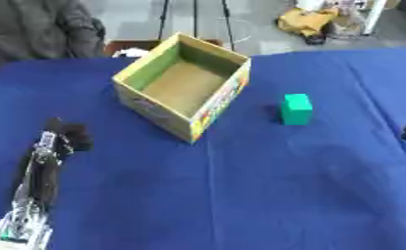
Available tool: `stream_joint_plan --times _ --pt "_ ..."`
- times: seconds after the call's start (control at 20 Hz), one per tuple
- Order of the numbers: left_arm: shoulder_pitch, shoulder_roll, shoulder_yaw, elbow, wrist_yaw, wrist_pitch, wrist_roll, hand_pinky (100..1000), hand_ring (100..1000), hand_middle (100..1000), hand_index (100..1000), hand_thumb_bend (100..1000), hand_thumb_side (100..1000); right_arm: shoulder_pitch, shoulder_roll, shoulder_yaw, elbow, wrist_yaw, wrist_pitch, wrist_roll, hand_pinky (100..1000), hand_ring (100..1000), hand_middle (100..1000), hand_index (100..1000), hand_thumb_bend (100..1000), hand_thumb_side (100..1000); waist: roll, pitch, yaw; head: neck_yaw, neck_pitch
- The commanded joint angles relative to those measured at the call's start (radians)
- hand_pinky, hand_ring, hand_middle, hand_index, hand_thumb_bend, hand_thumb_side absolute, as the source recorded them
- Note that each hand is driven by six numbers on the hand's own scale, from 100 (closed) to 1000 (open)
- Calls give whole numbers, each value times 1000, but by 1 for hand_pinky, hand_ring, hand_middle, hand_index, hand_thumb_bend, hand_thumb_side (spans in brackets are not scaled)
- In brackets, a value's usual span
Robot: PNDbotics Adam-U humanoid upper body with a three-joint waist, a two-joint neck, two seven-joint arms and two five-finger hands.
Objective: Pick up objects on the table and place them in the box.
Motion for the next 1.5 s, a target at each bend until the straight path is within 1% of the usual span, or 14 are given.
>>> stream_joint_plan --times 0.05,0.25,0.35,0.55,0.6,0.65,0.7,0.9,1.0,1.05,1.1,1.15,1.35,1.5 --pt "-6 13 2 -14 1 0 0 669 615 566 692 406 1000 -36 -79 5 -13 9 -5 15 577 565 602 695 100 738 -6 -16 3 -3 -7" --pt "-6 16 0 -13 1 1 -2 669 616 566 692 407 1000 -120 -180 25 20 33 -20 43 582 569 612 710 100 699 -11 -19 11 -7 -7" --pt "-5 16 -2 -13 1 1 -3 669 616 566 692 407 1000 -176 -234 45 48 55 -27 80 589 576 627 731 100 677 -13 -21 17 -10 -6" --pt "-5 19 -8 -12 0 1 -9 669 617 566 692 407 1000 -324 -339 111 162 129 -25 244 601 593 648 754 100 570 -18 -25 34 -21 -3" --pt "-6 20 -10 -12 0 1 -11 669 617 566 692 407 1000 -365 -359 128 203 158 -32 287 610 608 664 765 100 563 -20 -25 40 -24 -3" --pt "-6 21 -12 -12 0 1 -13 669 617 566 692 406 1000 -410 -373 148 252 197 -42 330 612 614 670 767 101 524 -23 -26 48 -27 -3" --pt "-7 22 -14 -11 0 1 -15 669 617 566 692 406 1000 -452 -379 162 303 239 -58 363 615 624 680 774 132 506 -24 -25 55 -29 -3" --pt "-12 26 -18 -12 0 0 -20 669 616 566 692 406 1000 -596 -341 189 520 450 -131 455 652 710 751 819 193 475 -30 -22 86 -40 -5" --pt "-18 28 -21 -14 1 -1 -22 669 615 566 692 406 999 -649 -318 189 619 561 -163 482 674 754 788 840 248 406 -33 -19 105 -49 -10" --pt "-20 29 -23 -15 1 -1 -23 669 615 566 692 406 999 -671 -305 186 664 618 -176 490 681 764 798 844 263 427 -35 -18 114 -53 -12" --pt "-23 30 -25 -15 1 -1 -25 669 615 566 692 384 1000 -691 -294 183 706 672 -190 497 693 786 811 851 311 329 -36 -16 122 -56 -13" --pt "-25 30 -27 -16 2 -2 -27 669 615 566 692 406 1000 -708 -284 180 744 725 -203 502 703 801 827 855 300 406 -38 -14 132 -61 -15" --pt "-30 31 -32 -17 3 -2 -33 669 614 565 692 404 1000 -752 -253 165 849 890 -252 497 744 860 860 865 348 376 -39 -8 162 -79 -19" --pt "-31 31 -33 -18 3 -3 -34 669 614 565 692 404 1000 -765 -235 155 895 966 -278 482 762 877 869 869 342 390 -36 -6 171 -87 -17"
